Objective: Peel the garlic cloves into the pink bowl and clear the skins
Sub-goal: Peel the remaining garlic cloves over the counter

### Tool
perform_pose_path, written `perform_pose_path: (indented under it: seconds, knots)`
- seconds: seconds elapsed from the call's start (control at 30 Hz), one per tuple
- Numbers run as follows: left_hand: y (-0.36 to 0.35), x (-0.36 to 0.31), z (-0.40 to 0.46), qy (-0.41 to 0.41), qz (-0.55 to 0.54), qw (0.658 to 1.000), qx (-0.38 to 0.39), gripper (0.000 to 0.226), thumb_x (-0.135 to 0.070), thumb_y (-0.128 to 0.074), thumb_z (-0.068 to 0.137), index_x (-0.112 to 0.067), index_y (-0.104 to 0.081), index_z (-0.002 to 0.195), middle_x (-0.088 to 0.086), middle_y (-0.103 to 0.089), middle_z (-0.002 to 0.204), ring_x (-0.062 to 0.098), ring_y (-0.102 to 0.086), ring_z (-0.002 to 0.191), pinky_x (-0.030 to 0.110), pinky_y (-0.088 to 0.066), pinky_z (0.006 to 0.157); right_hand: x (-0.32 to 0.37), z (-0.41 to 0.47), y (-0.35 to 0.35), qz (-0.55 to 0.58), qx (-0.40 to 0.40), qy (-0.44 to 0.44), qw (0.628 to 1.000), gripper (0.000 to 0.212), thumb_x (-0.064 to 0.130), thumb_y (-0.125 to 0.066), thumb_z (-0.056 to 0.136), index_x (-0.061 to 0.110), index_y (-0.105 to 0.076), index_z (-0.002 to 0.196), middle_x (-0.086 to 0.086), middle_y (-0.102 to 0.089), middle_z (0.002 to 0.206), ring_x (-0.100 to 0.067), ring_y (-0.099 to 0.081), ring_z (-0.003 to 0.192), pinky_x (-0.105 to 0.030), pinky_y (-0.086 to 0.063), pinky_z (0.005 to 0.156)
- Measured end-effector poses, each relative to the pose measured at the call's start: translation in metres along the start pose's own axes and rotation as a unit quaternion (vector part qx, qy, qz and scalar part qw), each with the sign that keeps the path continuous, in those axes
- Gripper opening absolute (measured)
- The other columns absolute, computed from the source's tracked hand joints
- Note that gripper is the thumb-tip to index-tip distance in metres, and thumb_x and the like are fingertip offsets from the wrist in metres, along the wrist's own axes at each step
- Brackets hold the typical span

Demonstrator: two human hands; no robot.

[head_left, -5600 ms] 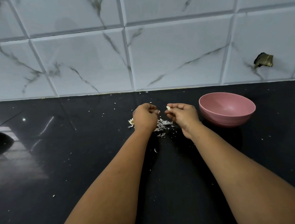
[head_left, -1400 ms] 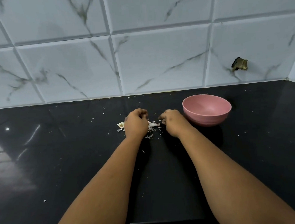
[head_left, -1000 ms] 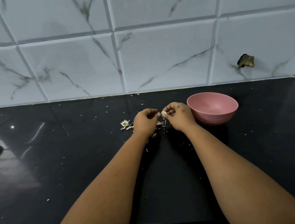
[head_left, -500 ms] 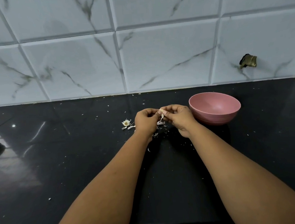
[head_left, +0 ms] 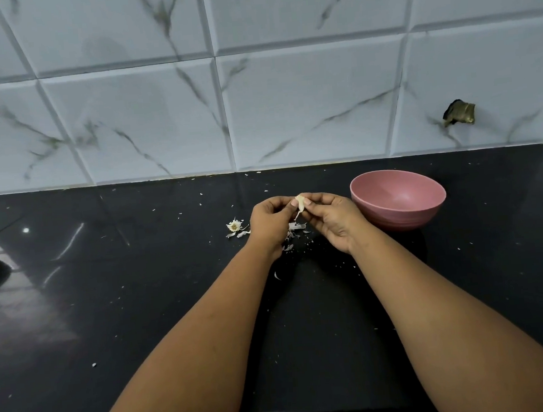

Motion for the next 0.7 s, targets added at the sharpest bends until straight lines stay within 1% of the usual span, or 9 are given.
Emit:
perform_pose_path:
  seconds: [0.07,0.13,0.23,0.33,0.4,0.47,0.57,0.63,0.7]
  knots:
    - [0.001,0.0,0.002,-0.023,0.072,0.997,0.004,0.008,-0.009,-0.067,0.09,-0.012,-0.072,0.094,0.003,-0.073,0.087,0.012,-0.068,0.082,0.025,-0.055,0.078,-0.001,0.0,-0.001,-0.024,-0.014,0.022,0.999,0.011,-0.004,-0.059,0.089,0.004,-0.066,0.09,-0.008,-0.068,0.087,-0.01,-0.067,0.072,-0.016,-0.056,0.067]
    - [0.001,-0.001,0.001,-0.044,0.151,0.988,0.006,0.014,-0.008,-0.066,0.089,-0.015,-0.073,0.098,0.003,-0.074,0.09,0.015,-0.069,0.088,0.028,-0.056,0.082,-0.001,0.0,-0.001,-0.066,-0.022,0.049,0.996,0.01,-0.004,-0.06,0.089,0.004,-0.066,0.091,-0.01,-0.067,0.086,-0.01,-0.067,0.072,-0.017,-0.057,0.07]
    - [0.001,-0.005,0.0,-0.066,0.196,0.978,-0.01,0.013,-0.008,-0.067,0.088,-0.016,-0.073,0.095,0.002,-0.074,0.086,0.015,-0.07,0.085,0.031,-0.057,0.081,0.003,-0.001,-0.001,-0.148,-0.027,0.098,0.984,0.011,-0.002,-0.063,0.089,0.007,-0.066,0.095,-0.009,-0.067,0.08,-0.011,-0.066,0.068,-0.018,-0.057,0.067]
    - [0.0,-0.009,-0.001,-0.08,0.224,0.971,-0.027,0.008,-0.014,-0.068,0.086,-0.017,-0.073,0.091,0.001,-0.074,0.081,0.014,-0.07,0.081,0.032,-0.057,0.08,0.007,-0.002,-0.002,-0.207,-0.025,0.129,0.969,0.014,0.001,-0.067,0.087,0.014,-0.069,0.09,-0.008,-0.07,0.077,-0.014,-0.067,0.068,-0.021,-0.057,0.067]
    - [0.0,-0.012,-0.003,-0.105,0.266,0.957,-0.044,0.008,-0.016,-0.067,0.086,-0.015,-0.074,0.091,-0.001,-0.074,0.078,0.011,-0.069,0.077,0.027,-0.055,0.08,0.007,-0.001,-0.003,-0.237,-0.019,0.14,0.961,0.015,0.001,-0.068,0.086,0.016,-0.071,0.089,-0.009,-0.072,0.08,-0.017,-0.07,0.072,-0.025,-0.058,0.071]
    - [0.0,-0.015,-0.006,-0.127,0.298,0.944,-0.06,0.011,-0.017,-0.066,0.085,-0.014,-0.074,0.091,-0.002,-0.073,0.076,0.009,-0.068,0.075,0.023,-0.052,0.08,0.008,-0.001,-0.004,-0.257,-0.017,0.144,0.956,0.017,0.0,-0.069,0.084,0.017,-0.071,0.089,-0.008,-0.073,0.08,-0.016,-0.07,0.072,-0.026,-0.058,0.072]
    - [0.001,-0.017,-0.005,-0.141,0.322,0.935,-0.053,0.013,-0.014,-0.064,0.086,-0.013,-0.074,0.094,0.0,-0.074,0.078,0.012,-0.068,0.077,0.026,-0.052,0.086,0.01,-0.001,-0.004,-0.276,-0.016,0.148,0.95,0.02,0.0,-0.071,0.083,0.019,-0.072,0.088,-0.009,-0.075,0.081,-0.022,-0.073,0.077,-0.031,-0.059,0.076]
    - [0.0,-0.019,-0.006,-0.151,0.333,0.93,-0.048,0.014,-0.01,-0.063,0.086,-0.012,-0.074,0.094,0.0,-0.074,0.079,0.013,-0.068,0.077,0.021,-0.051,0.081,0.011,-0.003,-0.003,-0.258,-0.011,0.144,0.955,0.019,-0.001,-0.071,0.083,0.018,-0.072,0.088,-0.009,-0.075,0.08,-0.023,-0.073,0.077,-0.032,-0.059,0.076]
    - [-0.002,-0.022,-0.008,-0.171,0.345,0.922,-0.049,0.016,-0.007,-0.062,0.086,-0.012,-0.074,0.094,0.0,-0.074,0.081,0.012,-0.067,0.077,0.011,-0.045,0.073,0.012,-0.005,-0.004,-0.225,-0.014,0.14,0.964,0.016,-0.003,-0.07,0.083,0.013,-0.071,0.087,-0.008,-0.074,0.077,-0.017,-0.071,0.071,-0.026,-0.059,0.07]
Point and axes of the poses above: each hand's wrist, its own z-axis towards the middle knuckle, its own y-axis out of the back of the hand, x = y × z, the point moved 3 cm from there along z, towards the middle knuckle
